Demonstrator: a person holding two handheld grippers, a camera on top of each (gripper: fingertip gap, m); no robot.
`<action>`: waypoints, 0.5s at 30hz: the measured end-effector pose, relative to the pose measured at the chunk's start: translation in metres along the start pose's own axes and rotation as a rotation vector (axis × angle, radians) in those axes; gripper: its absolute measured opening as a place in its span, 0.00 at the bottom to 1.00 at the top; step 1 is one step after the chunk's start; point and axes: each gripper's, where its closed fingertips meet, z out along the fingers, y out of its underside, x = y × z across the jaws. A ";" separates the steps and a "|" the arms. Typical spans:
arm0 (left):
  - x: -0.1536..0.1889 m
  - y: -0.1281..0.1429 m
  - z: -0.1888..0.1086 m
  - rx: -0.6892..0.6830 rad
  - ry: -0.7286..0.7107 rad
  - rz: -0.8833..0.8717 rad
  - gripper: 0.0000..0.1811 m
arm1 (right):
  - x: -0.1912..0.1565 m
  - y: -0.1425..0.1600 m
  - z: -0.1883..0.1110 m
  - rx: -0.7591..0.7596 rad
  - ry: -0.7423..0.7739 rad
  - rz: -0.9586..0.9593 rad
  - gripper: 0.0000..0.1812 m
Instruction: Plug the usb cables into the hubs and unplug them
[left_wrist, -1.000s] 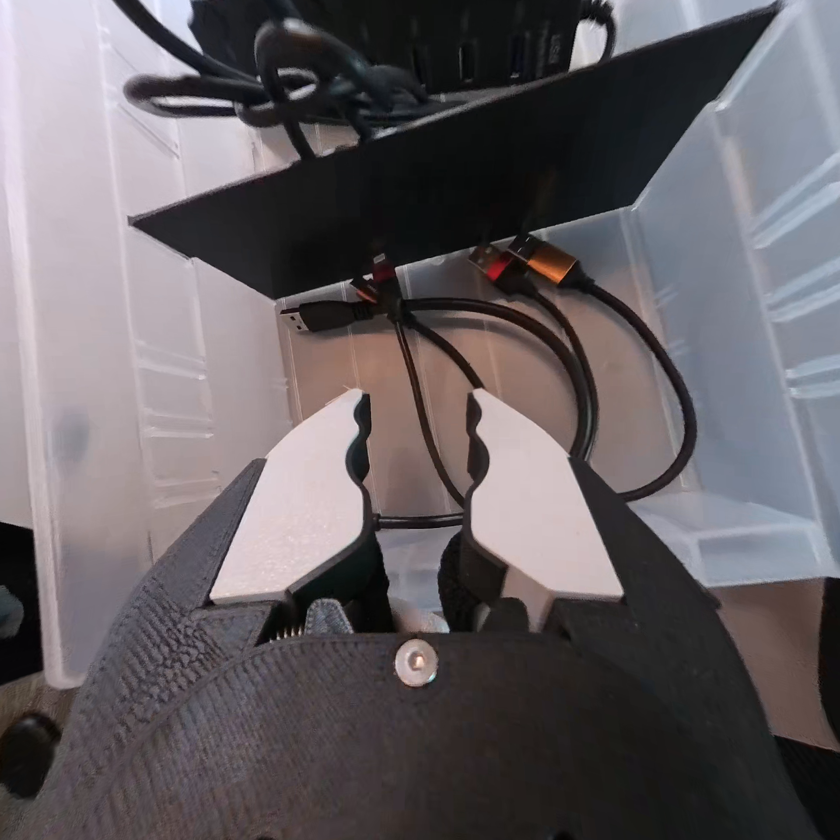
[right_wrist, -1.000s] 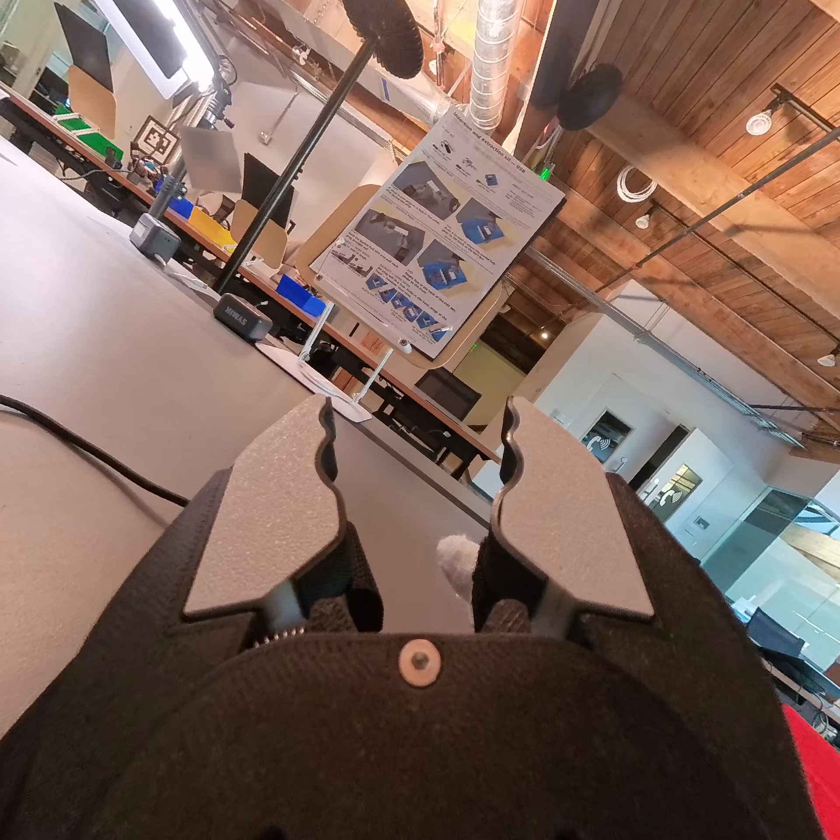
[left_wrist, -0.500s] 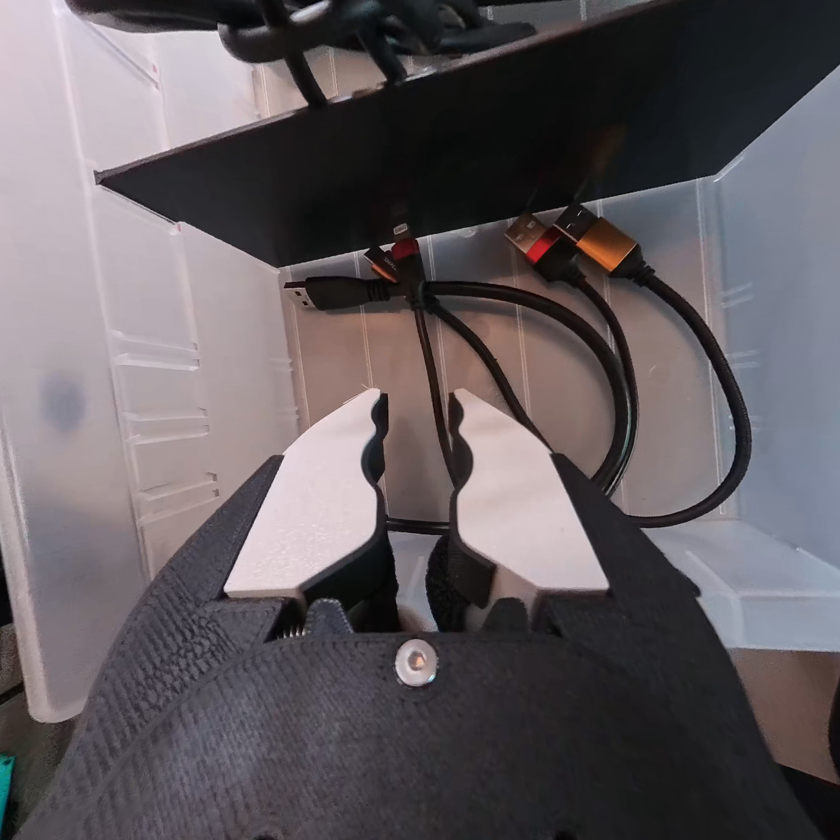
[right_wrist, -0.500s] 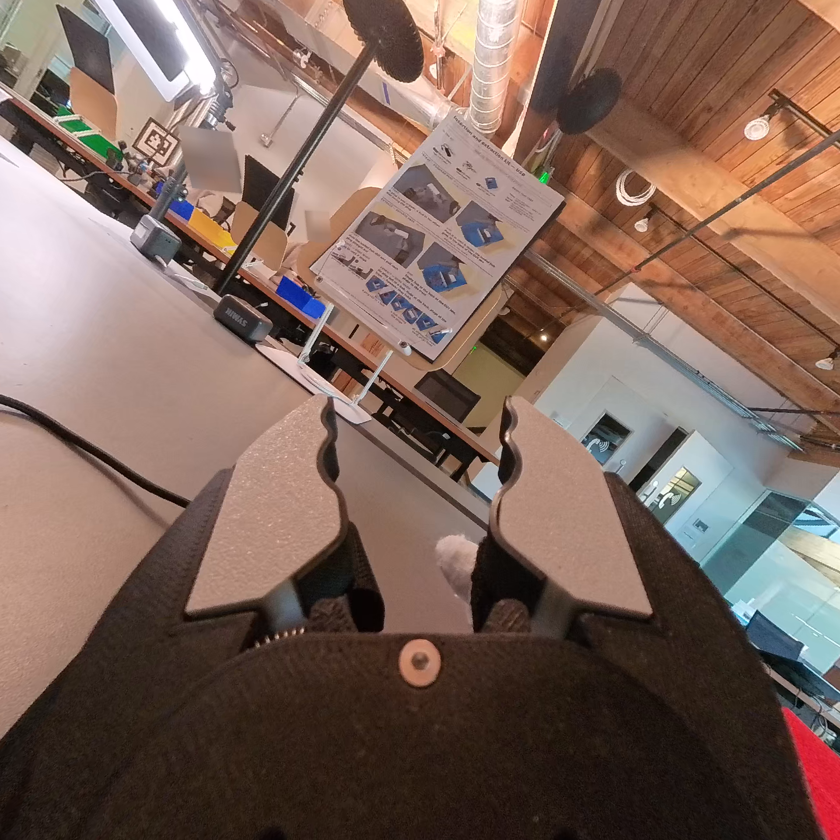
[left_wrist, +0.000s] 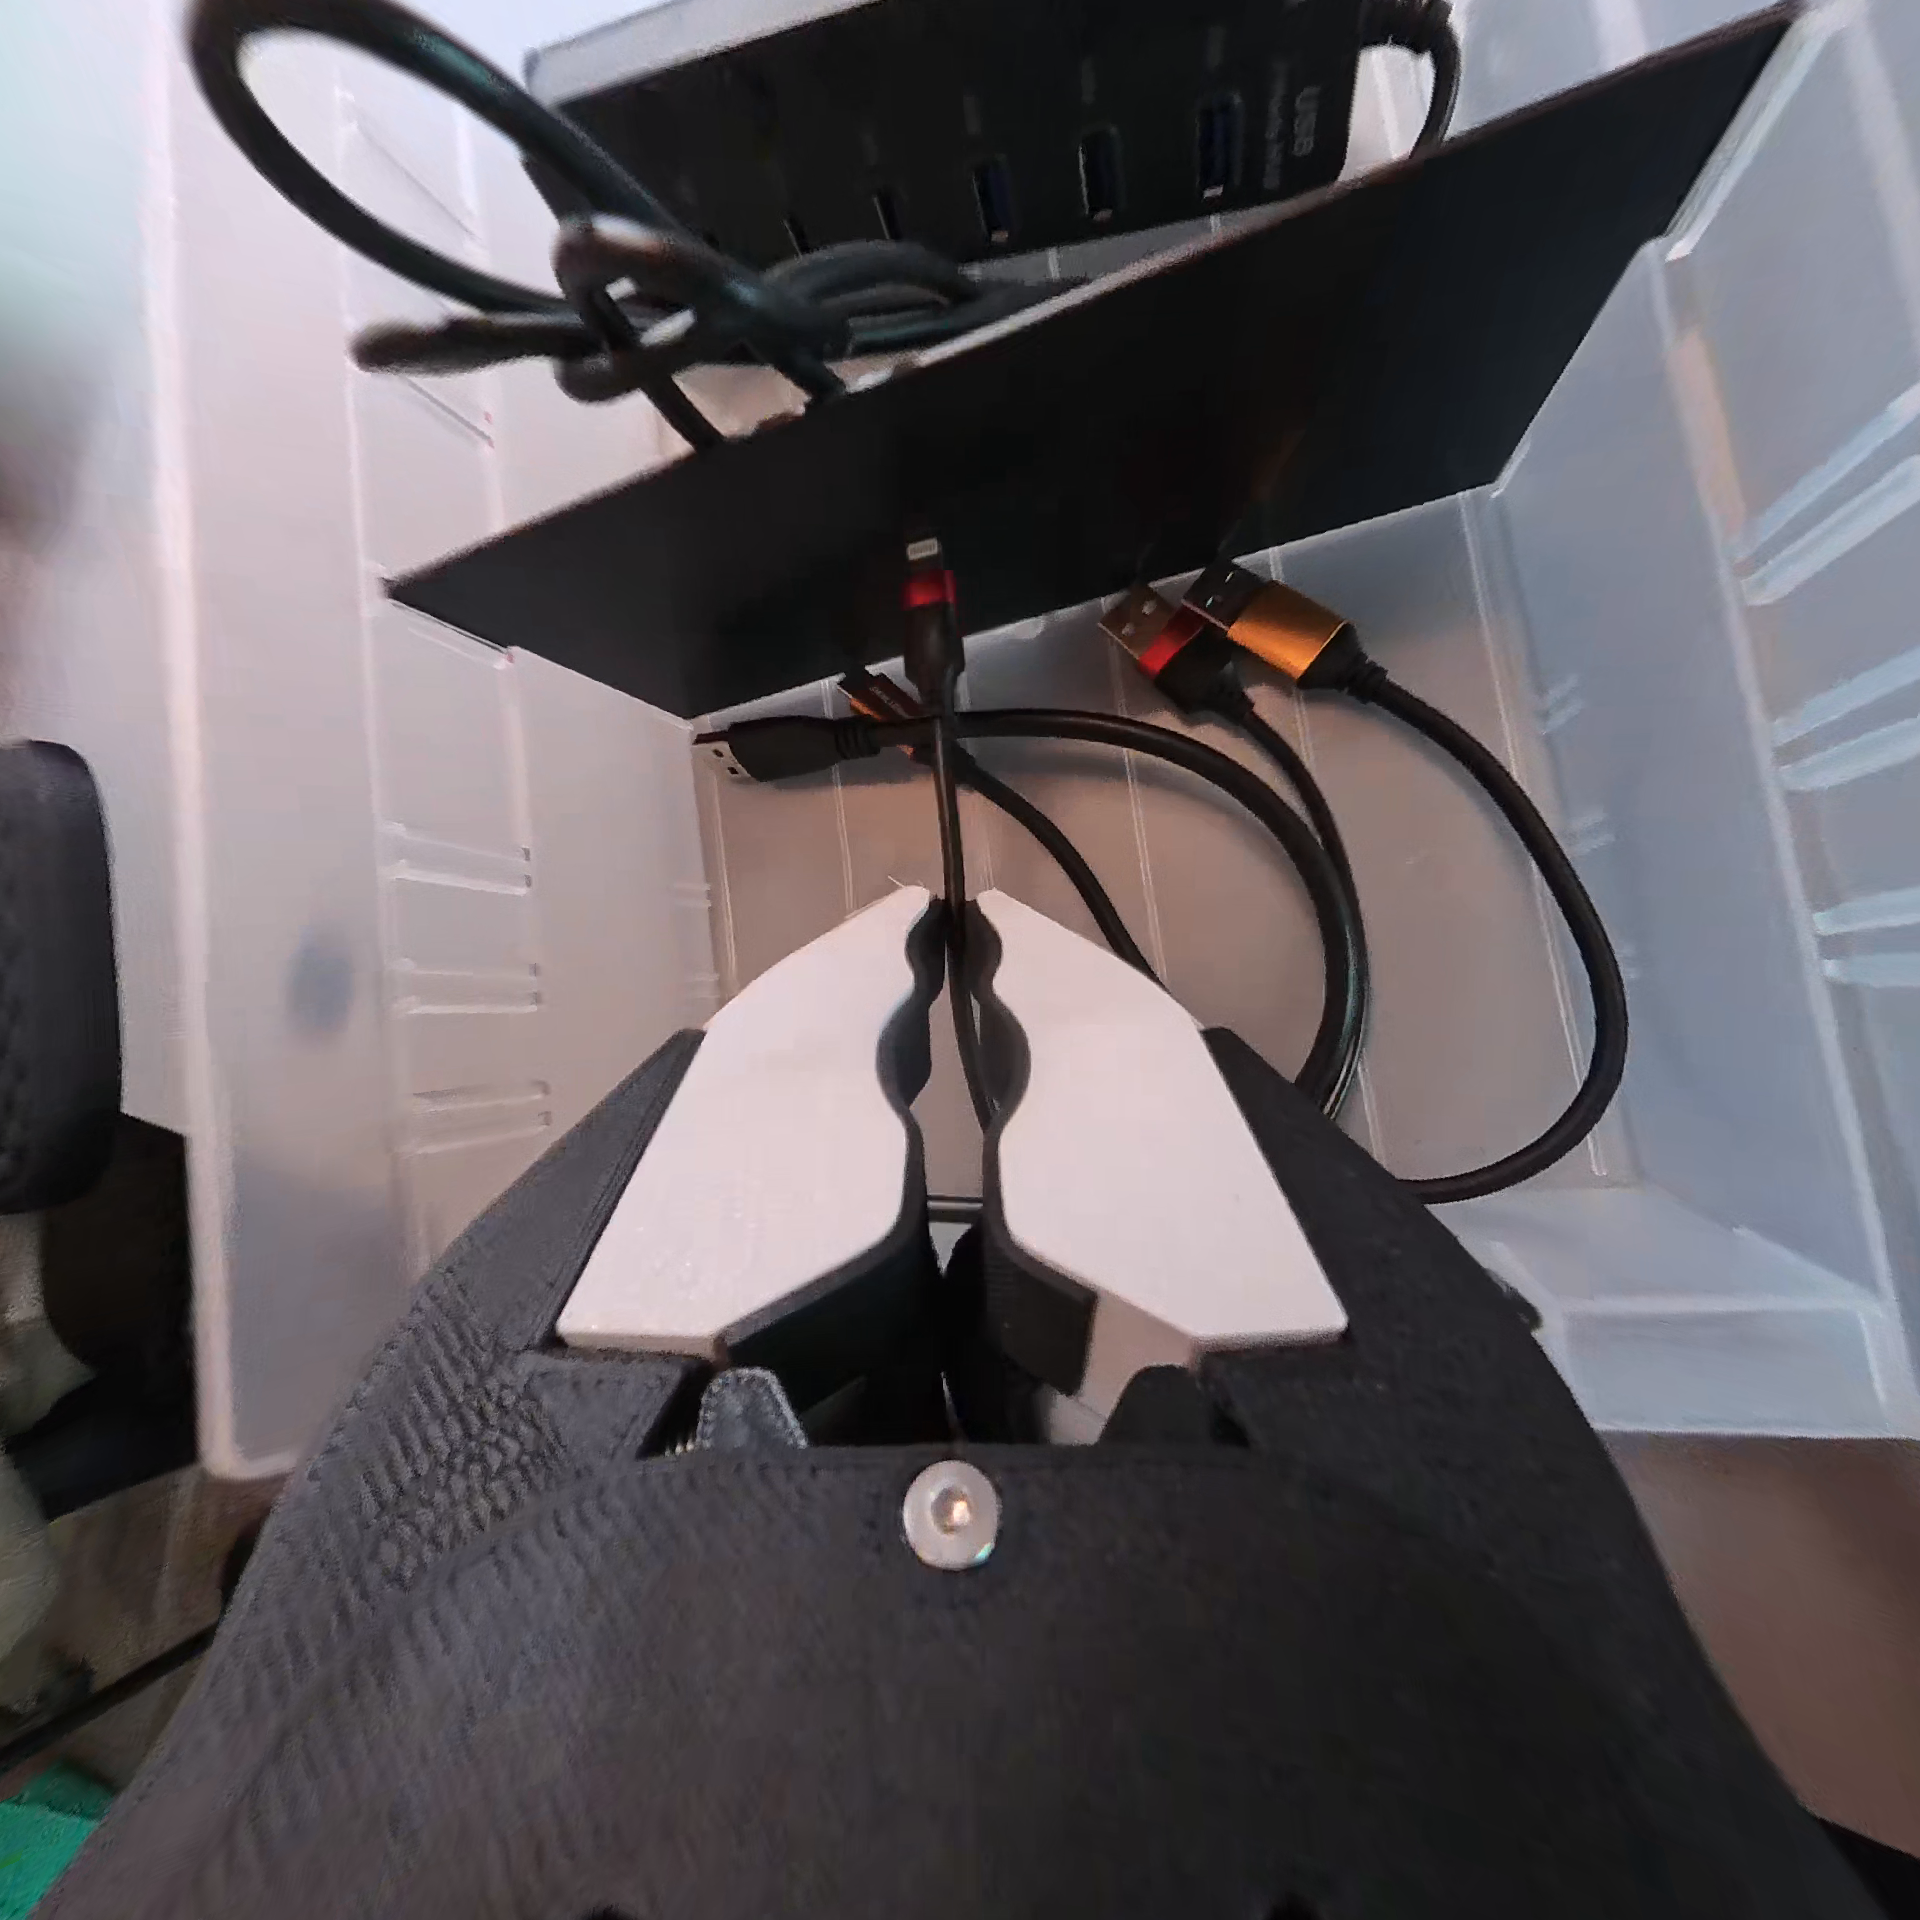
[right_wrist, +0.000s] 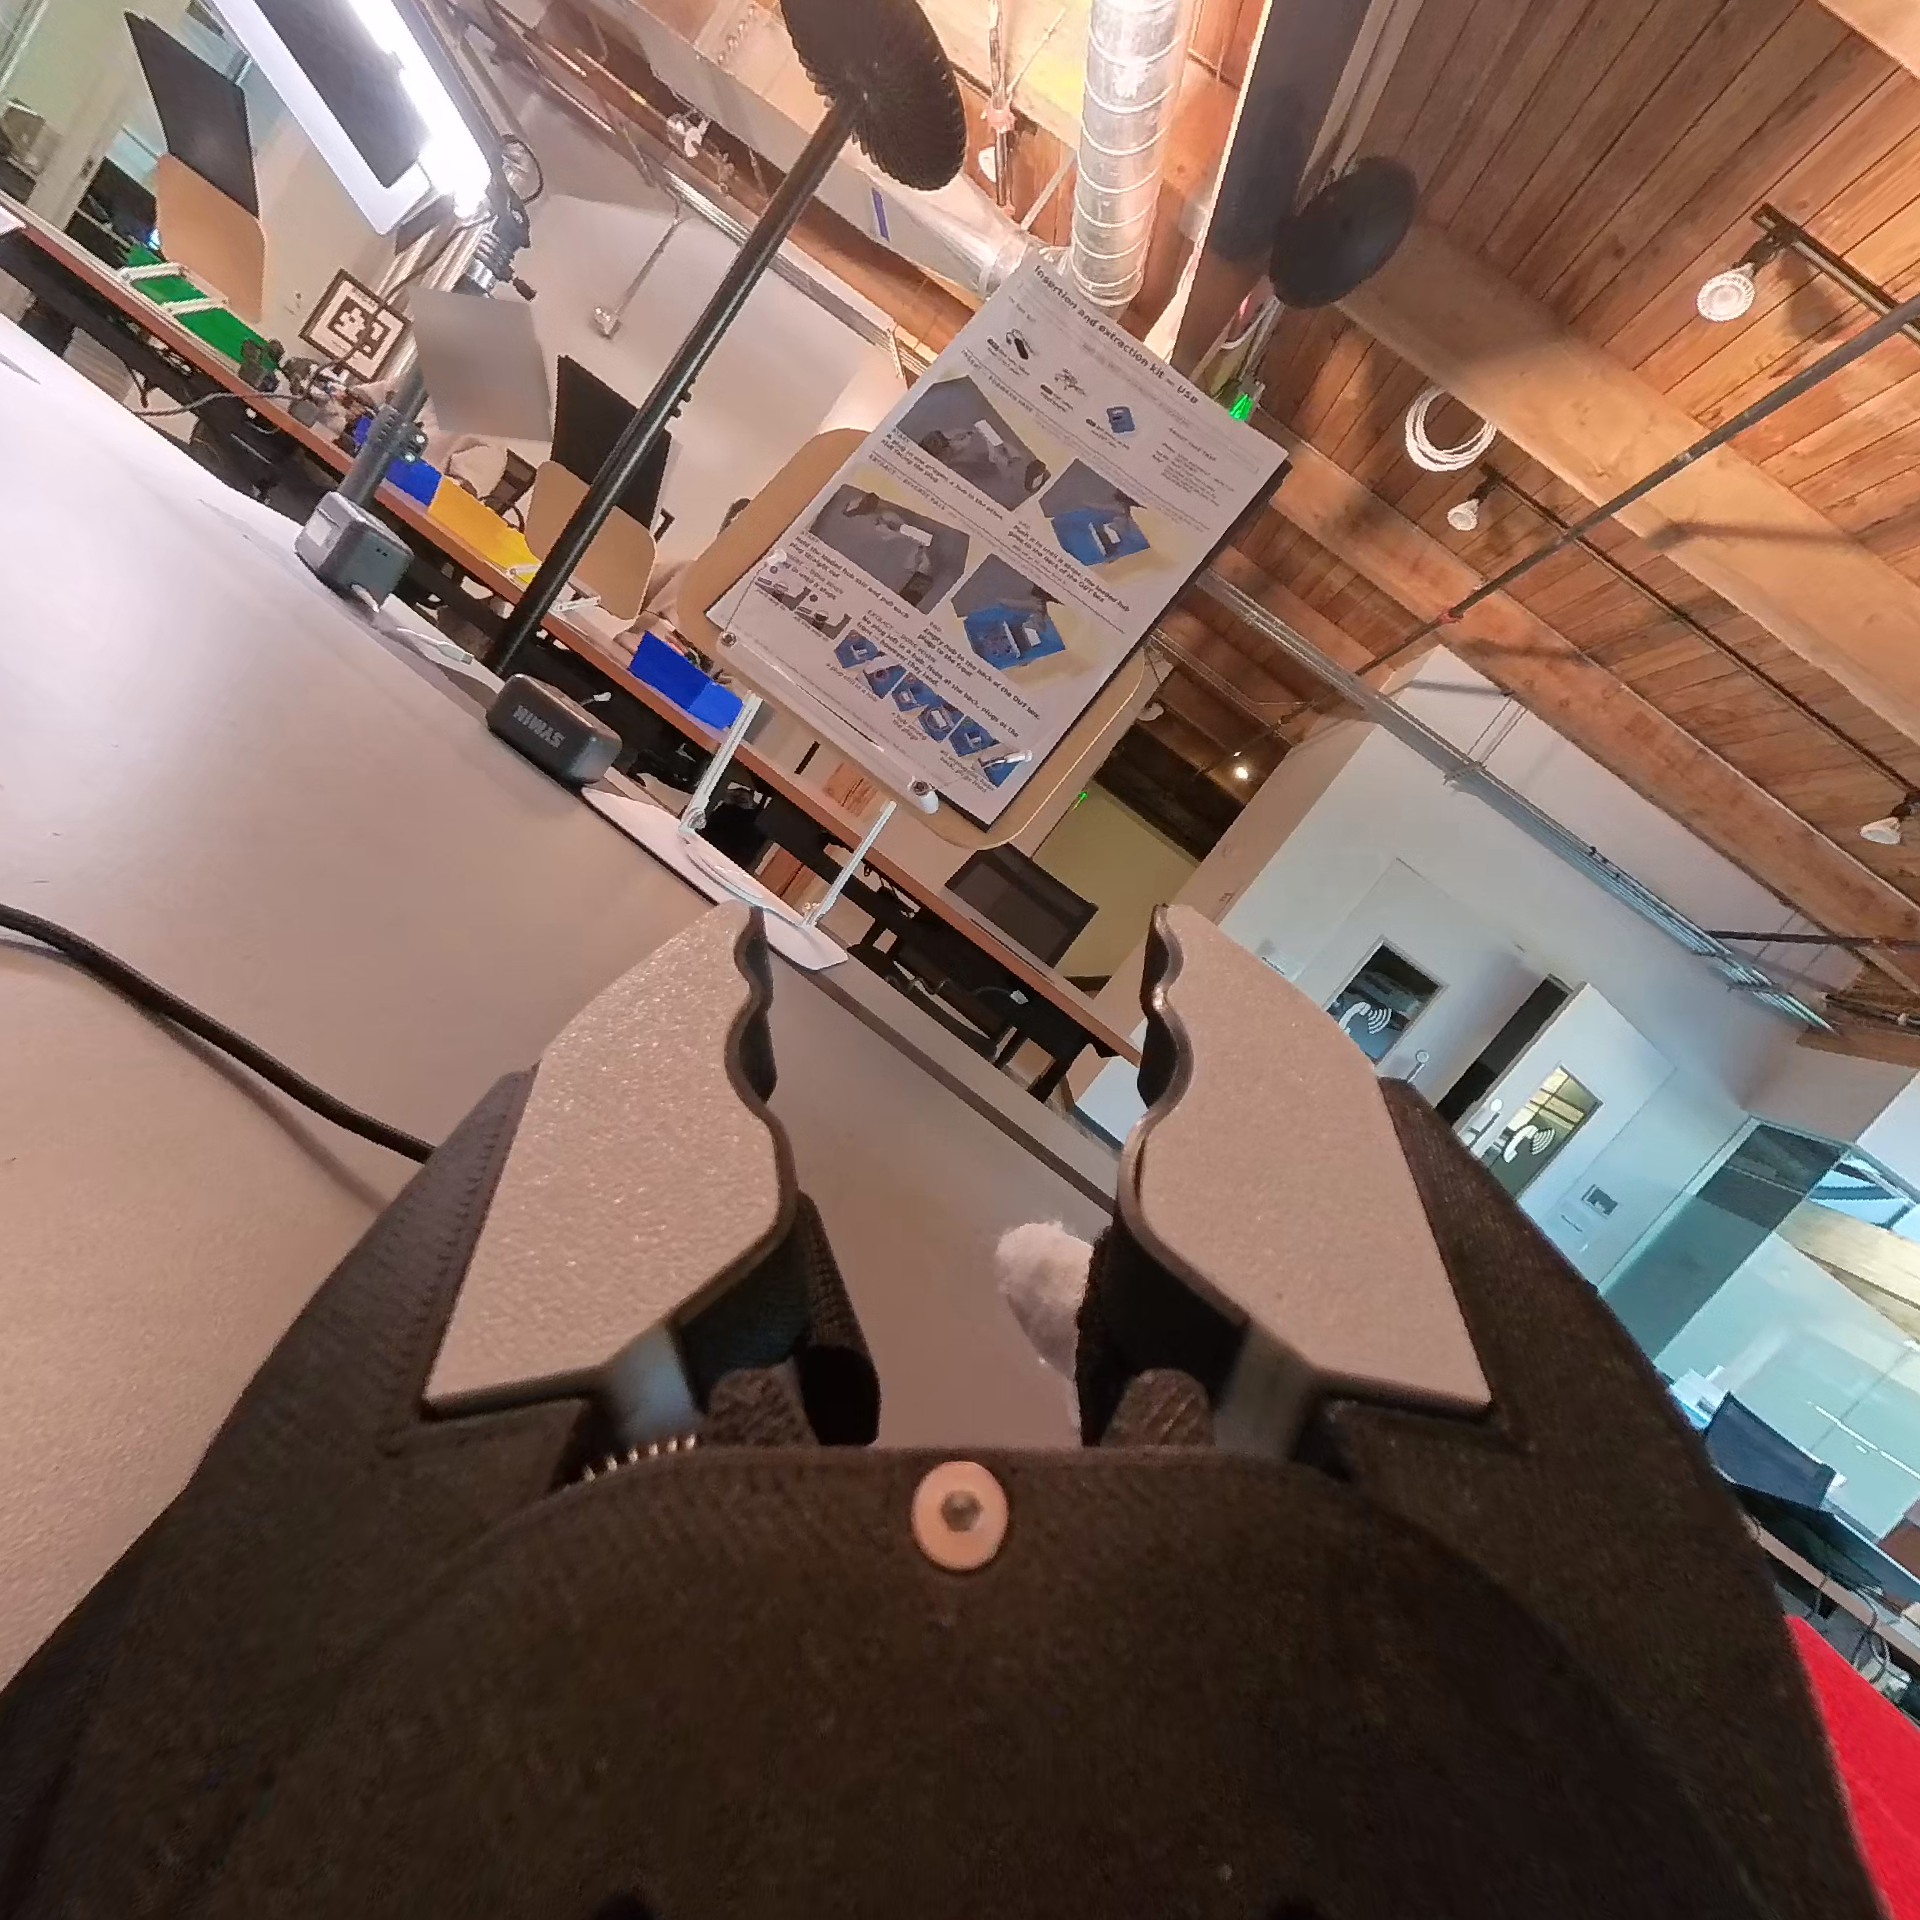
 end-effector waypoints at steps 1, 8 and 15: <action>-0.001 -0.003 -0.004 0.015 -0.021 0.011 0.02 | 0.000 0.000 0.000 0.000 0.000 0.000 0.38; -0.010 -0.029 -0.045 0.145 -0.194 0.080 0.02 | 0.000 -0.001 0.000 0.001 0.001 0.000 0.38; -0.006 -0.066 -0.107 0.357 -0.364 0.157 0.01 | -0.001 -0.001 0.000 0.001 0.000 0.001 0.38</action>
